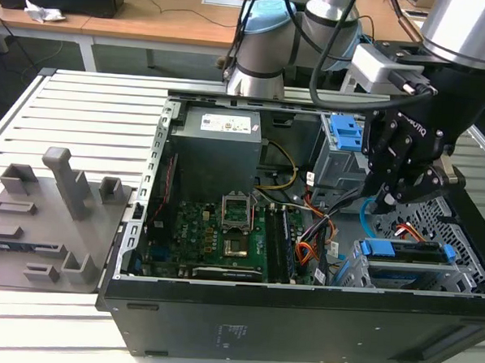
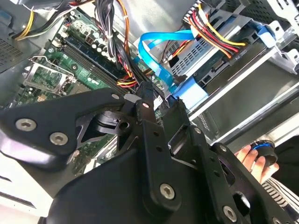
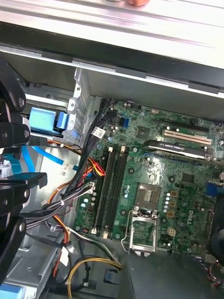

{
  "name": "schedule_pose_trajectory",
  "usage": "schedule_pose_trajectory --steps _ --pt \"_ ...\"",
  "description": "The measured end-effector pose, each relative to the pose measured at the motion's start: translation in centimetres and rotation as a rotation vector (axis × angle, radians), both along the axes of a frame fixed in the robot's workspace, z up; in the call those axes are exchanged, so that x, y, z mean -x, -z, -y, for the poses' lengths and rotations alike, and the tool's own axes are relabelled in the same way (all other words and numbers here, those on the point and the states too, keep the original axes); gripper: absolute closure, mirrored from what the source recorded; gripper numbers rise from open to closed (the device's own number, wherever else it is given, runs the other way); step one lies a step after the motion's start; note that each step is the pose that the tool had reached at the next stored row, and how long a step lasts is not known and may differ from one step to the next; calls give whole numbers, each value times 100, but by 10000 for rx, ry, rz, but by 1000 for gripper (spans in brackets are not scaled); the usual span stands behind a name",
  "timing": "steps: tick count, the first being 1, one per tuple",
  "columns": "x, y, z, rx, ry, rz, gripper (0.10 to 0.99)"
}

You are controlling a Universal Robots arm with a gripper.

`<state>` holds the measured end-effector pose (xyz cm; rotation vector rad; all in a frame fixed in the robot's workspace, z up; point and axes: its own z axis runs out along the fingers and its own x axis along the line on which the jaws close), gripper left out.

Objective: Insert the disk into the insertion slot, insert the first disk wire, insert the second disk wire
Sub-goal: 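Insert the second disk wire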

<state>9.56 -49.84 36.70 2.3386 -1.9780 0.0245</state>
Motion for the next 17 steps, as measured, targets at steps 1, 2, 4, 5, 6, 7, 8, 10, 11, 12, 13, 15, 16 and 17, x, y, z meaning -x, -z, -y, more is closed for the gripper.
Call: schedule_pose_trajectory --steps 1,2,4,5,6,7,8,10,11,12,13,15,16,17 --pt "0 2 0 19 -11 0 725" --pt "1 3 0 34 -12 0 725" --pt "1 3 1 52 -14 0 725" --pt "-7 9 -4 51 -13 1 725" --pt "-22 10 -15 51 -14 0 725" --pt "-33 11 -23 51 -14 0 725" --pt "-41 11 -29 51 -14 0 725" --pt "-88 17 -38 53 -13 0 725" --pt "-89 17 -38 53 -13 0 725" --pt "-90 16 -38 54 -14 0 737" --pt "-91 17 -38 54 -14 0 804" --pt "-92 17 -38 53 -13 0 925" --pt "-92 17 -38 53 -13 0 925" --pt "-93 17 -38 53 -13 0 925"
